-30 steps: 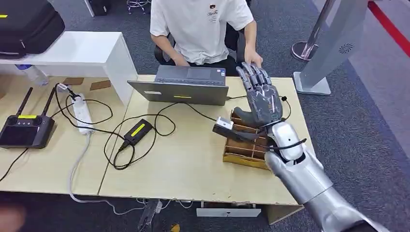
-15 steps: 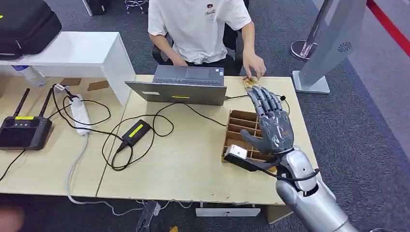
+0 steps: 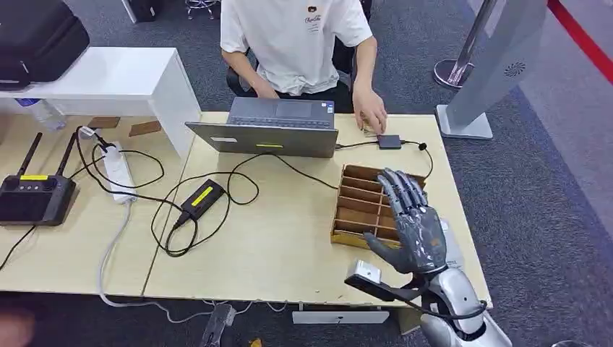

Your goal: Pass the card to the sensor for recognition and then transmit it.

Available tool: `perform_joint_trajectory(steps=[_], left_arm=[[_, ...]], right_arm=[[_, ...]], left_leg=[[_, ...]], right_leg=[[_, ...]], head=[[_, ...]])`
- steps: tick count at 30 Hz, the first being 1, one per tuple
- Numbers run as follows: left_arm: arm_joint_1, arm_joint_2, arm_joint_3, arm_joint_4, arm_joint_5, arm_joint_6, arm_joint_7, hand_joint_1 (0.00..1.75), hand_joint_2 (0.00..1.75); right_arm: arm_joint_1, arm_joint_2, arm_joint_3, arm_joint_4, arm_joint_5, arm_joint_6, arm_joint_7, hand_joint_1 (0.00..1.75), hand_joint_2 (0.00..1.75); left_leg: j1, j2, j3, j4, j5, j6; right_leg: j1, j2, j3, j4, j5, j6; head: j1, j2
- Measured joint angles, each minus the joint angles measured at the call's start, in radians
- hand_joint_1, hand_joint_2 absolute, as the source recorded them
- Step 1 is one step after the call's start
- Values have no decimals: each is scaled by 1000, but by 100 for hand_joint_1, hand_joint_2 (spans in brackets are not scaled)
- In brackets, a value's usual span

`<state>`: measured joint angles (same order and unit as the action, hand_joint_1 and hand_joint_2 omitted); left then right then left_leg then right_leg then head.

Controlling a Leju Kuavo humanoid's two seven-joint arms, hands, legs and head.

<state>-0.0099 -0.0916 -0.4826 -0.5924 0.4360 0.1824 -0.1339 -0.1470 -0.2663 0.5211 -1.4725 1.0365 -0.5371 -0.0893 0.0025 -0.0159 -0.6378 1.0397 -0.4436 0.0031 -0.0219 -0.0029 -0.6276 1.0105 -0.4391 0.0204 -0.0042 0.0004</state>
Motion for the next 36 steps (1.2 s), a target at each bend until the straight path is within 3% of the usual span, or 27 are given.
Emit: perform_joint_trajectory(steps=[11, 20, 36], left_arm=[[-9, -27, 0, -57, -64, 200, -36, 0, 175], [-22, -43, 0, -64, -24, 128, 29, 0, 175], [-42, -54, 5, -62, 4, 77, 50, 0, 175]], right_arm=[[99, 27, -47, 63, -13, -4, -28, 0, 175], [95, 97, -70, 229, -5, -28, -41, 0, 175], [49, 171, -80, 391, -31, -45, -63, 0, 175]], left_leg=[[0, 1, 0, 0, -1, 0], [0, 2, 1, 0, -1, 0], [0, 2, 1, 0, -1, -1]], right_leg=[[0, 1, 0, 0, 0, 0], [0, 2, 0, 0, 0, 0], [0, 2, 1, 0, 0, 0]], head=[[0, 0], [0, 0], [0, 0]])
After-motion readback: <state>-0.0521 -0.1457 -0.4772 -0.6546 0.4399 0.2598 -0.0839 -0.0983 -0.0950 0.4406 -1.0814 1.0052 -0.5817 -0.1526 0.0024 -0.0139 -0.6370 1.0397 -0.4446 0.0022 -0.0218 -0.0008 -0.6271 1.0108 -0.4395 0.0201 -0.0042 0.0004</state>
